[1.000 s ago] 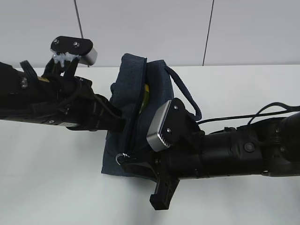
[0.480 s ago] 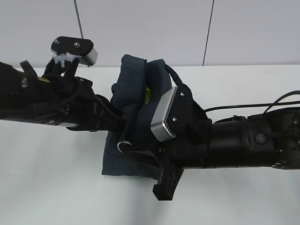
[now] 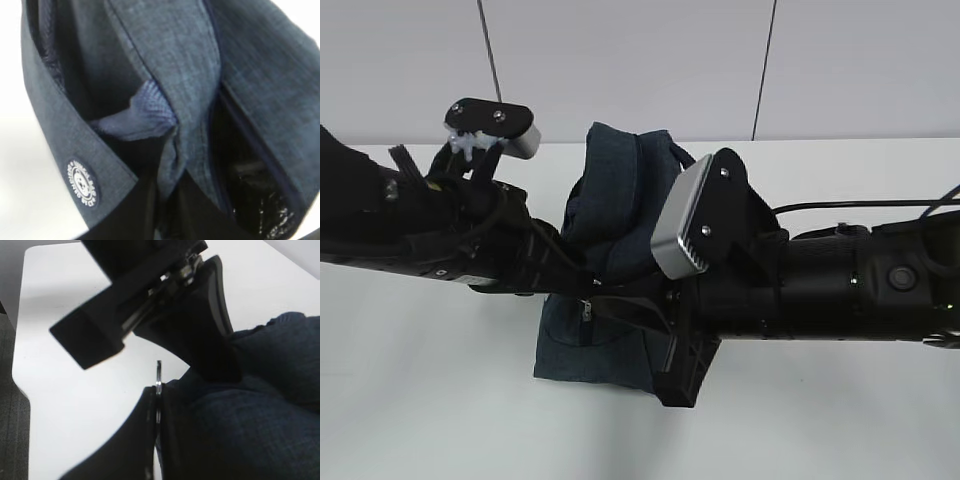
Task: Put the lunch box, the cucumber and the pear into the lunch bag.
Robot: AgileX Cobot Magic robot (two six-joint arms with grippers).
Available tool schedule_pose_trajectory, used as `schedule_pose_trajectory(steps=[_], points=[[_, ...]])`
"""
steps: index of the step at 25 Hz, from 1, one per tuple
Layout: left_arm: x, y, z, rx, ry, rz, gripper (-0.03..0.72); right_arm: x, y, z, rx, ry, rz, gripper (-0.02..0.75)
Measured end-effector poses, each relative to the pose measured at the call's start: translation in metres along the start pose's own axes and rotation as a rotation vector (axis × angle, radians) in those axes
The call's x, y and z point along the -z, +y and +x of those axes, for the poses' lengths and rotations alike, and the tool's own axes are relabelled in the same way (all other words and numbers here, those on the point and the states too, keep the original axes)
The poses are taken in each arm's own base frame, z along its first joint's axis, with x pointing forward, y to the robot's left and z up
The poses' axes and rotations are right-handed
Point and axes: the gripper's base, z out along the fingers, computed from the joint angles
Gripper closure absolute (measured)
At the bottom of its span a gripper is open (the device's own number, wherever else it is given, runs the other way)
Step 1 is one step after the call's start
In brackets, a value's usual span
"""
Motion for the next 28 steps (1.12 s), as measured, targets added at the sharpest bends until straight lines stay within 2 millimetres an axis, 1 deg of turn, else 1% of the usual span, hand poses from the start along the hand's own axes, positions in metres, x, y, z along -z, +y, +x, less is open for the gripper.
schedule_pose_trajectory(steps=[9,13,24,28], points=[[0.000,0.000,-0.001,0.001,-0.003,0.000,0.685,0.009,-0.005,-0.006,0.015,0.038,0.072,0.738],[0.000,0.000,-0.001,0.000,-0.004,0.000,0.685,0.011,-0.006,-0.009,0.015,0.038,0.091,0.738],[0.000,0.001,-0.003,-0.005,-0.020,-0.010,0.685,0.008,-0.019,-0.024,0.048,0.033,0.143,0.738],[0.001,0.001,-0.004,-0.015,-0.024,-0.012,0.685,0.014,-0.019,-0.031,0.061,0.023,0.161,0.738]])
